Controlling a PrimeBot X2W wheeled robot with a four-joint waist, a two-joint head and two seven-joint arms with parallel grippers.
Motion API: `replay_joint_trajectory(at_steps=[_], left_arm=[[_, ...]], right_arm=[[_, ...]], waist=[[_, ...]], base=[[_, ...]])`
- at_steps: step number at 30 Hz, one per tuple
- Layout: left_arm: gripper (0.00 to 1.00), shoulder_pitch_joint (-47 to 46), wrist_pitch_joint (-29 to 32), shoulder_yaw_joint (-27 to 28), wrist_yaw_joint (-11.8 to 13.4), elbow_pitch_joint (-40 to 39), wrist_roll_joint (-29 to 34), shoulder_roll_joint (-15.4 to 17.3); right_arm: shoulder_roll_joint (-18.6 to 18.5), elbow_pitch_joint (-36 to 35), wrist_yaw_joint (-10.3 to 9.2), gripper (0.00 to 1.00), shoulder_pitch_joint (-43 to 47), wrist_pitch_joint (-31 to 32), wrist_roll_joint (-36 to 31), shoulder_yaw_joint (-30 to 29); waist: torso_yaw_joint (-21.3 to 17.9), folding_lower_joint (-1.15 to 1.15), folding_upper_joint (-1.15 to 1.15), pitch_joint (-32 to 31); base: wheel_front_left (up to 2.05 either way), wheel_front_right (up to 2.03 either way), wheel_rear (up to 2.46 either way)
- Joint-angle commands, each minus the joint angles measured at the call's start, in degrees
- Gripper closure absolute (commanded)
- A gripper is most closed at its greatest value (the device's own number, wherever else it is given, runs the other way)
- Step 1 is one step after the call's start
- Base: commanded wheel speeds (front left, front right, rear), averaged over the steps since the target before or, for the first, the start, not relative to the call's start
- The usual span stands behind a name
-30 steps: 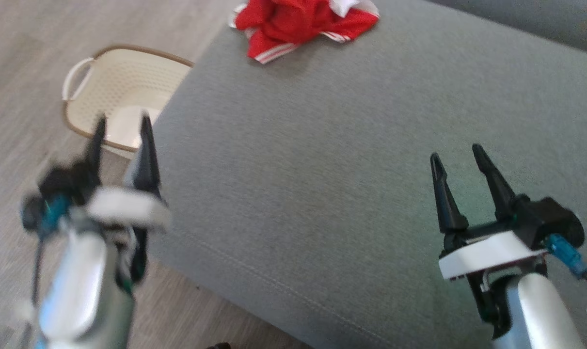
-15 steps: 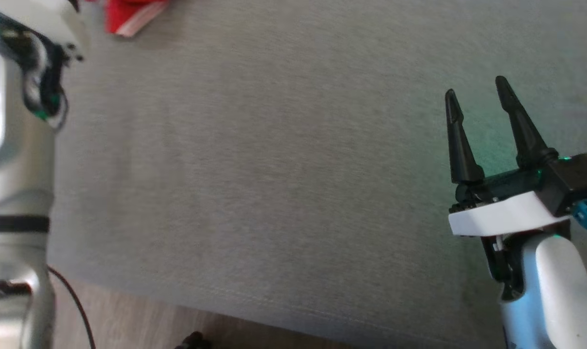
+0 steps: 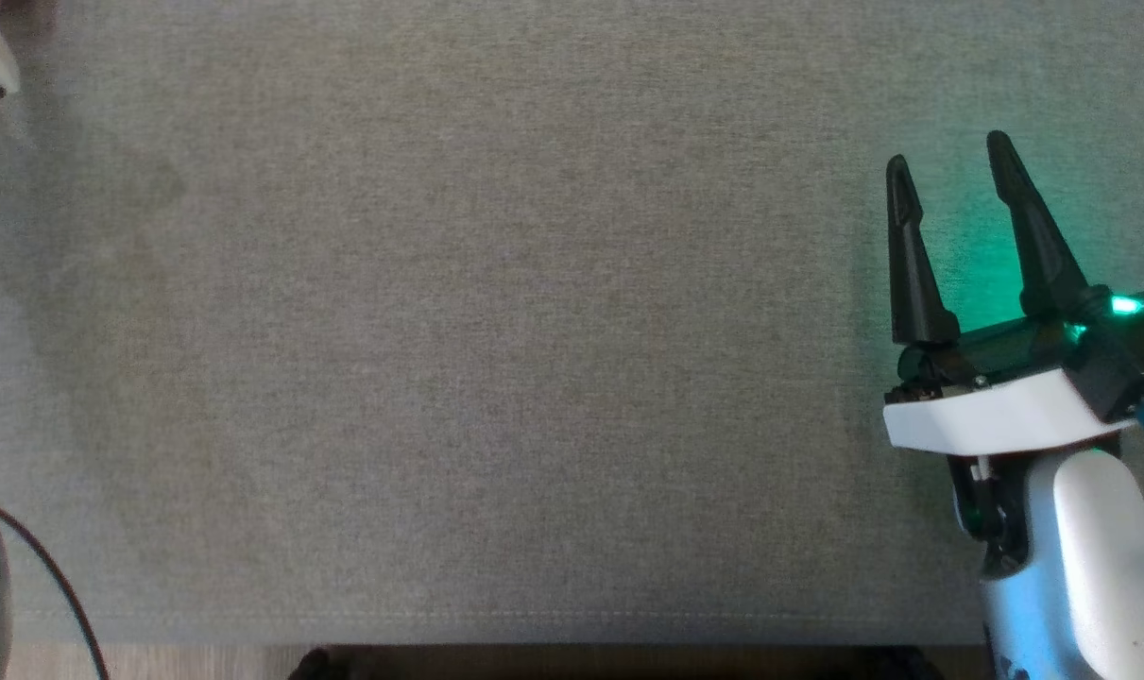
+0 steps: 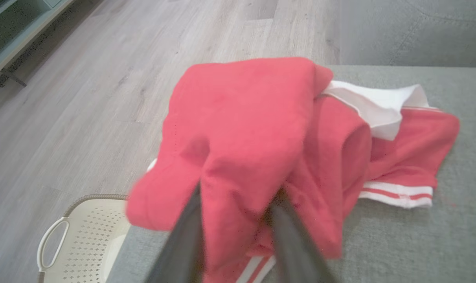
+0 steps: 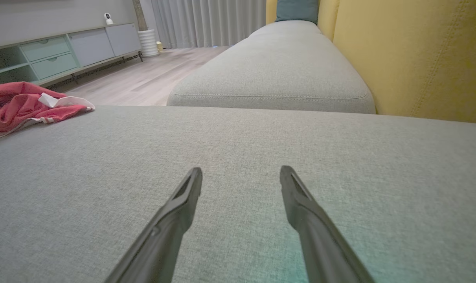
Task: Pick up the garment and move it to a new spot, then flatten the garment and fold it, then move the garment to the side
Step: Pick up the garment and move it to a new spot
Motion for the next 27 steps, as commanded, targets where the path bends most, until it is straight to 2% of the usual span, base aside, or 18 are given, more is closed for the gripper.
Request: replay_joint_trajectory(at_steps=[1,5,13,18,19,27], left_arm=[[1.00,-2.2,-0.3,1.4,0.6,-1.0,0.7,4.8],[1.00,-2.6,-1.8,0.0,0.3,-0.2,1.7,5.2],[1.00,-3.8,-5.2,-4.0,-3.3,-1.5,3.0,2.9],[1.00,-4.8,-6.1,-6.8,-6.9,-3.7,3.2,0.4],[1.00,-4.7,-5.9,-7.9,-8.1,-4.8,3.0,-1.0],[1.00,-2.8,-4.0,-12.5,-11.4,-12.6,0.3,-6.5]], right_arm=[[-0.1,-1.6,-0.05,0.00,-0.4,-0.7,0.5,1.2],[-0.1,0.0,-0.05,0.00,-0.7,-1.9,1.5,1.7],[-0.1,4.3,-0.05,0.00,0.0,-4.0,3.3,1.6],[-0.1,6.5,-0.05,0.00,1.3,-5.0,4.4,0.4],[-0.1,7.2,-0.05,0.00,2.2,-5.3,5.0,0.0],[-0.1,8.9,-0.05,0.00,5.2,-6.3,6.5,-1.4]], waist=[[-0.4,-0.01,0.00,-0.2],[-0.1,-0.01,0.00,-2.5],[0.1,-0.01,0.00,-11.2],[-0.4,-0.01,0.00,-17.0],[-0.8,-0.01,0.00,-19.3],[-3.7,-0.01,0.00,-25.1]], base=[[0.00,0.00,0.00],[0.00,0.00,0.00],[0.00,0.00,0.00],[0.00,0.00,0.00],[0.00,0.00,0.00],[0.00,0.00,0.00]])
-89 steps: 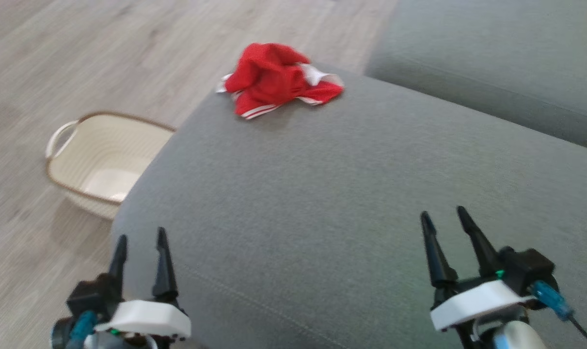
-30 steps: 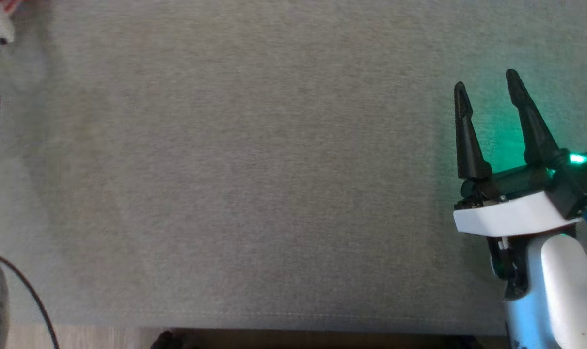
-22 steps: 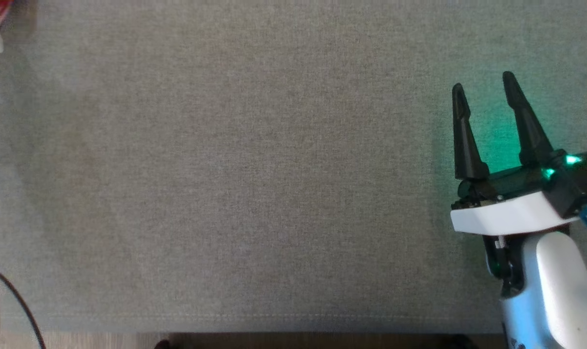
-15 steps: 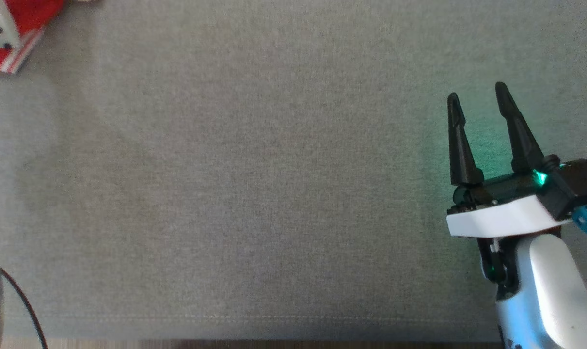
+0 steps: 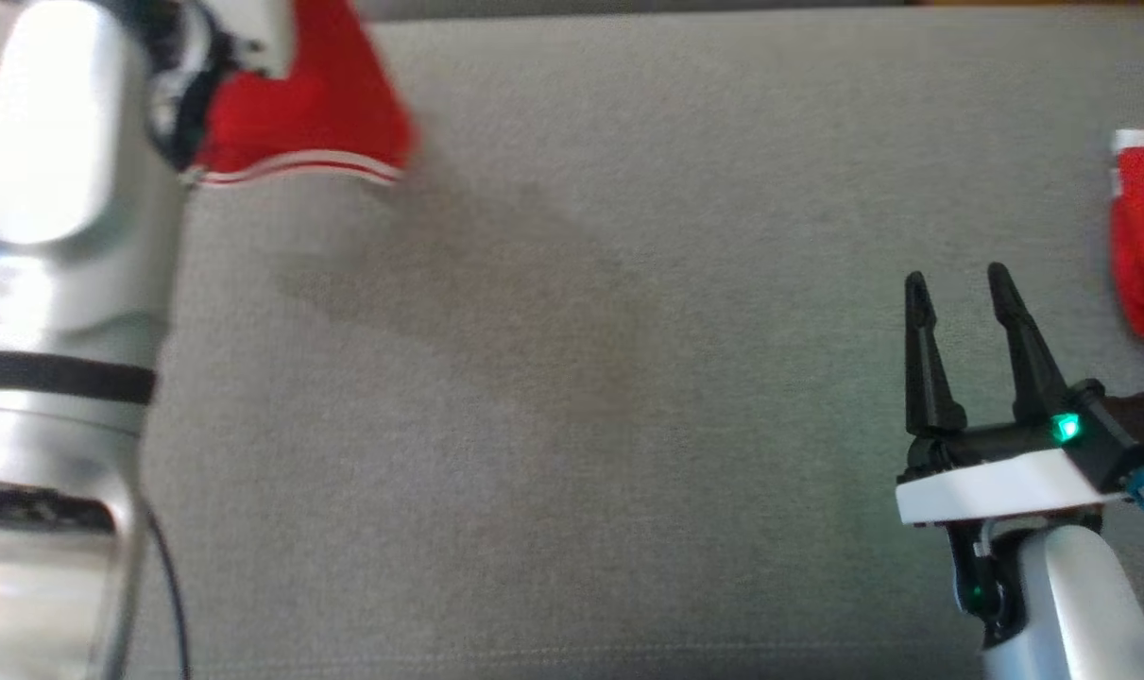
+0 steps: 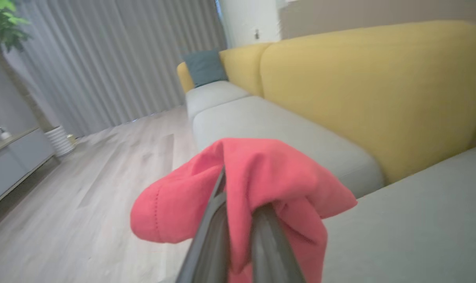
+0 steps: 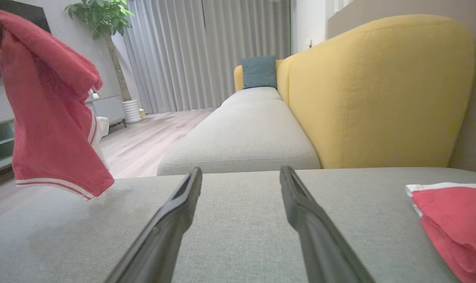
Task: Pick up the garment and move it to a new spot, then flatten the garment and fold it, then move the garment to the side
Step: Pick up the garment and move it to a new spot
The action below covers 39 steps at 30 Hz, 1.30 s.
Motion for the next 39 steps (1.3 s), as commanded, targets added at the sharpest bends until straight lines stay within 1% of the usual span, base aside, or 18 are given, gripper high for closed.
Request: replay_joint_trajectory(at_steps=[1,4,7,10,11,12,14,16,18,20,26,29,34,36,37,38,39], left_arm=[[1.00,-1.6,0.5,0.1,-0.3,-4.3,-1.2,0.9],[1.00,0.7,2.4,-2.2,-0.6,-10.7,-4.6,-1.7],[1.00,3.7,5.2,-3.3,-0.7,-18.0,-9.4,-3.9],[1.00,7.9,8.5,-3.6,-0.5,-24.7,-13.1,-5.1],[1.00,9.7,9.5,-3.9,-0.2,-26.6,-13.8,-5.4],[1.00,13.8,11.5,-4.4,0.5,-30.0,-15.6,-6.0],[1.00,18.0,12.6,-4.4,2.0,-32.2,-17.1,-6.6],[1.00,21.8,13.0,-4.4,3.8,-32.7,-18.0,-7.0],[1.00,25.0,12.9,-4.5,5.3,-31.2,-18.2,-7.1],[1.00,27.0,12.4,-4.3,6.7,-28.2,-18.0,-6.9],[1.00,26.9,7.1,-0.7,11.3,-16.0,-15.8,-3.6],[1.00,26.3,4.9,1.3,12.5,-10.7,-16.3,-2.2],[1.00,25.7,2.9,3.1,13.0,-2.9,-17.2,-0.6],[0.56,25.7,2.2,3.3,12.9,-0.3,-17.3,-0.6],[0.08,25.7,1.7,3.2,12.8,0.7,-17.4,-0.7],[0.00,25.7,1.0,3.3,12.8,1.6,-17.5,-0.8],[0.00,25.7,0.3,3.5,12.7,2.4,-17.7,-1.0]], right_arm=[[-0.2,-1.4,-0.05,0.00,-0.4,-0.6,0.3,0.8],[-0.2,-1.1,-0.05,0.00,0.7,-0.9,0.6,0.1],[-0.2,-1.1,-0.05,0.00,1.6,-0.9,0.8,-0.5],[-0.2,-1.0,-0.05,0.00,2.3,-0.9,0.9,-1.1],[-0.2,-0.9,-0.05,0.00,2.5,-0.9,1.0,-1.0],[-0.2,-0.8,-0.05,0.00,2.7,-0.9,1.3,-1.0],[-0.2,-0.7,-0.05,0.00,2.7,-1.0,1.5,-0.8],[-0.2,-0.5,-0.05,0.00,2.6,-1.2,1.7,-0.6],[-0.2,-0.2,-0.05,0.00,2.1,-1.4,1.9,-0.2],[-0.2,0.0,-0.05,0.00,1.6,-1.6,2.2,0.4],[-0.2,1.2,-0.05,0.00,0.2,-2.3,3.0,1.5],[-0.2,1.9,-0.05,0.00,0.1,-2.7,3.0,1.3],[-0.2,3.0,-0.05,0.00,0.3,-3.1,2.9,1.3],[-0.2,3.4,-0.05,0.00,0.3,-3.2,3.0,1.5],[-0.2,3.5,-0.05,0.00,0.4,-3.2,3.0,1.7],[-0.2,3.6,-0.05,0.00,0.4,-3.2,3.1,1.8],[-0.2,3.7,-0.05,0.00,0.5,-3.2,3.1,1.9]], waist=[[-2.4,0.01,0.00,-2.8],[-4.0,0.01,0.00,-4.4],[-5.5,0.01,0.00,-5.5],[-6.8,0.01,0.00,-6.0],[-7.3,0.01,0.00,-6.1],[-8.0,0.01,0.00,-6.0],[-8.5,0.01,0.00,-5.6],[-9.0,0.01,0.00,-5.2],[-9.6,0.01,0.00,-4.6],[-10.2,0.01,0.00,-3.9],[-12.4,0.01,0.00,-1.9],[-12.9,0.01,0.00,-1.6],[-13.0,0.01,0.00,-2.4],[-12.8,0.01,0.00,-2.8],[-12.7,0.01,0.00,-3.0],[-12.6,0.01,0.00,-3.2],[-12.4,0.01,0.00,-3.4]], base=[[0.00,0.00,0.00],[0.00,0.00,0.00],[0.00,0.00,0.00],[0.00,0.00,0.00],[0.00,0.00,0.00],[0.00,0.00,0.00],[0.00,0.00,0.00],[0.00,0.00,0.00],[0.00,0.00,0.00],[0.00,0.00,0.00],[0.00,0.00,0.00],[0.00,0.00,0.00],[0.00,0.00,0.00],[0.00,0.00,0.00],[0.00,0.00,0.00],[0.00,0.00,0.00],[0.00,0.00,0.00]])
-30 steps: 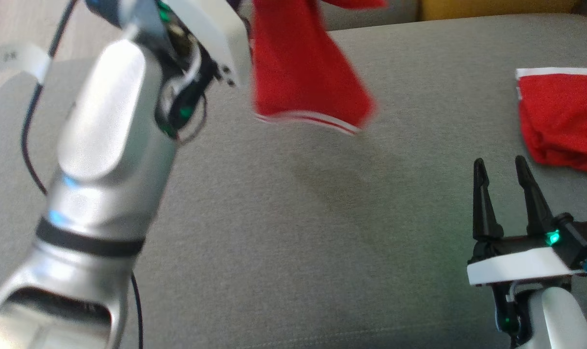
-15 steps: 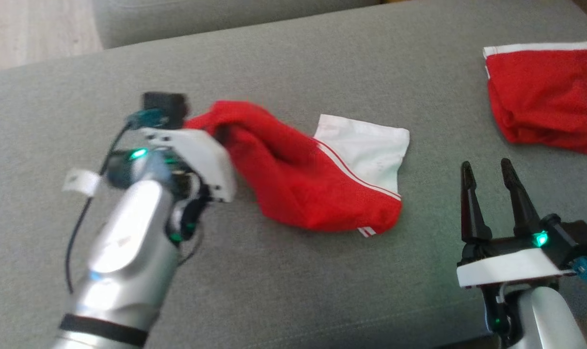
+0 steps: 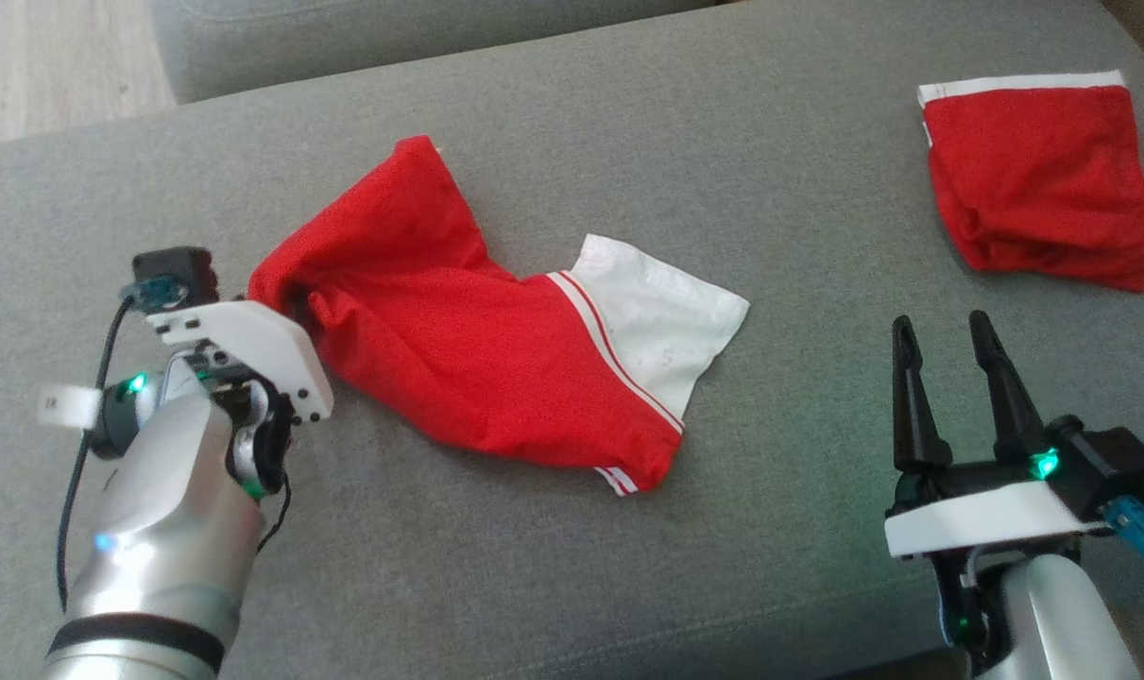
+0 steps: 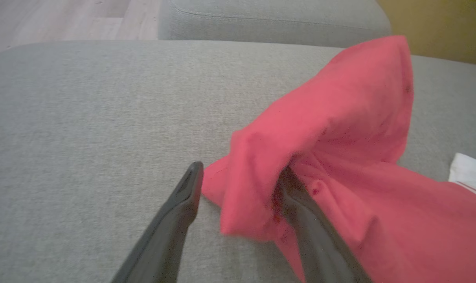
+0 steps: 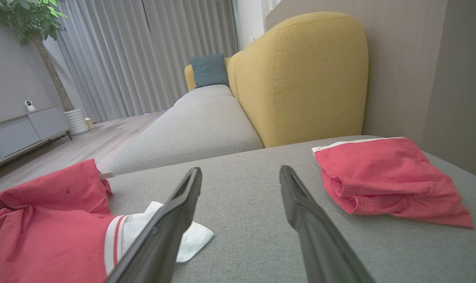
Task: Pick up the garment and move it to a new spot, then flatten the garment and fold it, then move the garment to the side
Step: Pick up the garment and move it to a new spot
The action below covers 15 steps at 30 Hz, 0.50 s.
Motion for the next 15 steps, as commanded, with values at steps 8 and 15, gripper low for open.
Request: replay_joint_trajectory(at_steps=[8,15], left_arm=[[0.00,-3.2,-9.1,2.2,-2.3,-0.6,-0.6,1.0],[0.00,1.2,-16.1,1.1,-4.1,-6.6,0.0,0.5]], right_arm=[[-0.3,-1.1,-0.05,0.00,-0.6,-0.4,-0.2,1.0],[-0.3,-1.5,-0.05,0.00,1.0,0.9,-1.6,-0.1]], waist=[[2.1,0.00,0.00,-2.3],[4.9,0.00,0.00,-5.5]], base=[[0.00,0.00,0.00],[0.00,0.00,0.00]])
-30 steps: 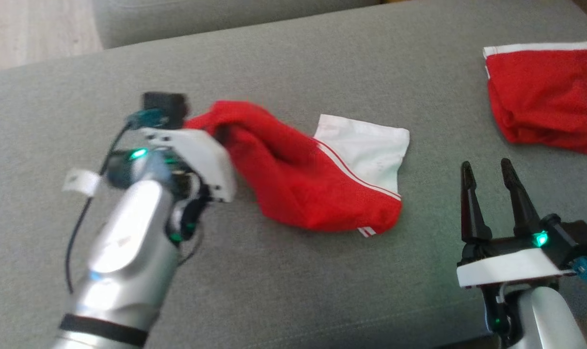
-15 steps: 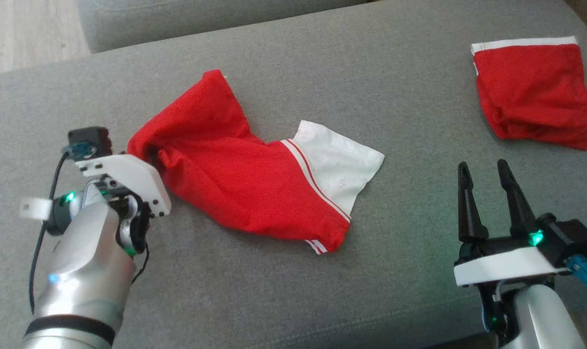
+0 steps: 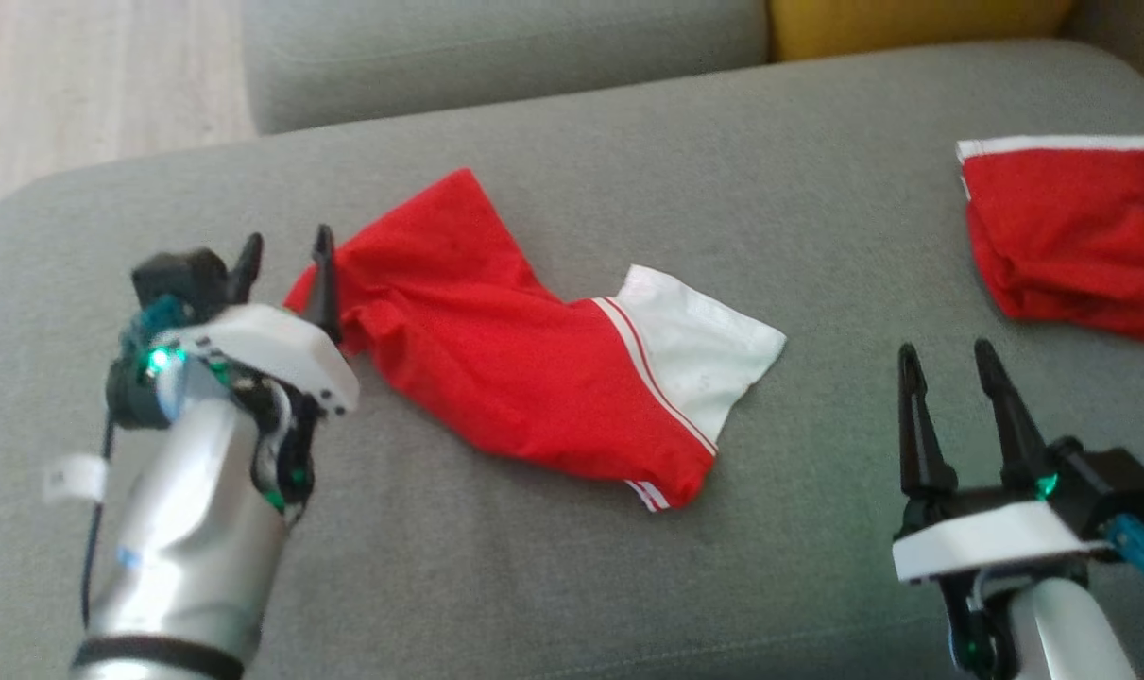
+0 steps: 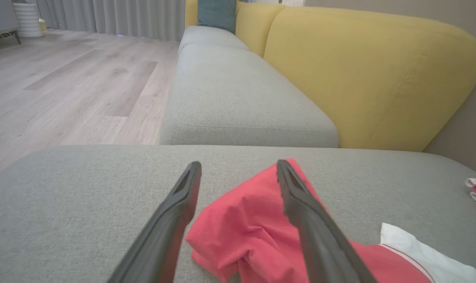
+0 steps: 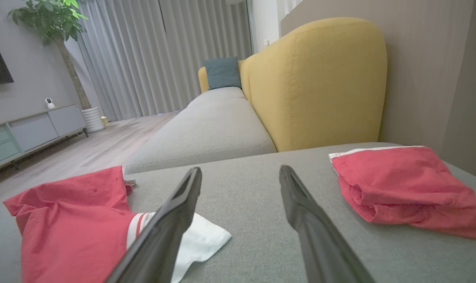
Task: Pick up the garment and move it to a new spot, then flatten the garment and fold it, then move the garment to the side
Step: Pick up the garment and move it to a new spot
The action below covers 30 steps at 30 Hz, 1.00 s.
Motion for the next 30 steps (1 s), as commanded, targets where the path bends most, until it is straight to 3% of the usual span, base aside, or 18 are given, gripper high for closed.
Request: replay_joint_trajectory(at_steps=[1,7,17,30], left_arm=[[0.00,0.0,-0.8,1.6,0.0,-2.4,0.4,1.4],[0.00,9.5,-2.5,0.2,1.7,-12.2,2.2,1.2],[0.00,25.6,-3.0,-0.4,6.8,-27.8,5.8,0.6],[0.00,33.9,-3.0,1.4,8.0,-37.1,9.0,-1.1]], right_arm=[[-0.3,-2.0,-0.05,0.00,-0.8,0.1,-0.5,1.1],[-0.3,-2.8,-0.05,0.00,0.8,1.4,-1.1,0.7],[-0.3,-2.4,-0.05,0.00,3.0,2.4,-0.9,0.6],[-0.3,-0.5,-0.05,0.00,3.8,1.6,-0.2,2.3]], waist=[[1.2,0.00,0.00,-1.1],[3.6,0.00,0.00,-3.2],[7.1,0.00,0.00,-4.7],[8.8,0.00,0.00,-5.3]], base=[[0.00,0.00,0.00],[0.00,0.00,0.00],[0.00,0.00,0.00],[0.00,0.00,0.00]])
